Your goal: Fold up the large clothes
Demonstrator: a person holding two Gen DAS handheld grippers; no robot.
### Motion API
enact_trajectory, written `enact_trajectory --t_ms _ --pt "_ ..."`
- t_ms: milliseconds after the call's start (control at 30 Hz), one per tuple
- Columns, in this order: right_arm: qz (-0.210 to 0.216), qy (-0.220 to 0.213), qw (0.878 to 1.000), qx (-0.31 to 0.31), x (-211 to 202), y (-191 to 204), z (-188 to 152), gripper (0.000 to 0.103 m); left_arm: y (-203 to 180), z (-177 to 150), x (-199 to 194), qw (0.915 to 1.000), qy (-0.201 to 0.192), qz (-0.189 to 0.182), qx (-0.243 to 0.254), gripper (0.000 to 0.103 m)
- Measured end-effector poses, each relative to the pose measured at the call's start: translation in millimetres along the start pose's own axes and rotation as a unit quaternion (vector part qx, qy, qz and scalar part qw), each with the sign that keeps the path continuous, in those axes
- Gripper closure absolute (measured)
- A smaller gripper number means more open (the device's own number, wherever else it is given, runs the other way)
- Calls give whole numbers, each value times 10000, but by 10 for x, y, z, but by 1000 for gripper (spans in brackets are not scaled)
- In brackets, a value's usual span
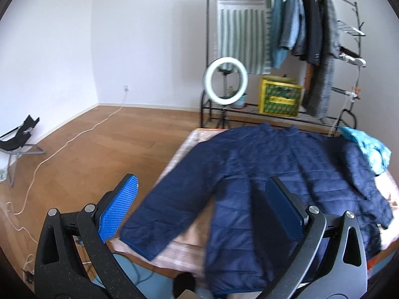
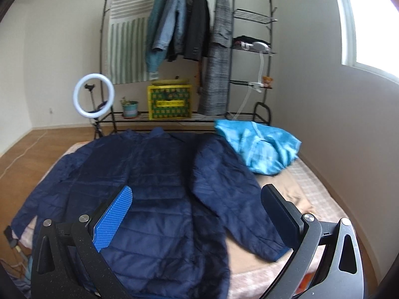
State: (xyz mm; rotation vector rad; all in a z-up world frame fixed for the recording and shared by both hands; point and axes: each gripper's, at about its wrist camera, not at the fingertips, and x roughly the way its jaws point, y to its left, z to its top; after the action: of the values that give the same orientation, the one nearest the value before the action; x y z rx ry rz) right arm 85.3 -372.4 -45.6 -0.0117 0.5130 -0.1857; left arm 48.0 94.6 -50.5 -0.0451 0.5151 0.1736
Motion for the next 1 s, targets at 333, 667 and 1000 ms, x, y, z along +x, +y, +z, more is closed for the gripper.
enact_trajectory --t_ms 333,667,1000 --pt "490 -638 9936 -789 356 788 176 1 1158 -346 1094 9849 1301 139 -1132 3" --pt "1391 -251 9826 -1208 810 1183 76 1 2066 -1007 1957 9337 2652 68 -2404 16" --pt "1913 451 9791 -523 1075 1137 90 12 2513 -1635 2410 8646 3484 -71 -3619 24"
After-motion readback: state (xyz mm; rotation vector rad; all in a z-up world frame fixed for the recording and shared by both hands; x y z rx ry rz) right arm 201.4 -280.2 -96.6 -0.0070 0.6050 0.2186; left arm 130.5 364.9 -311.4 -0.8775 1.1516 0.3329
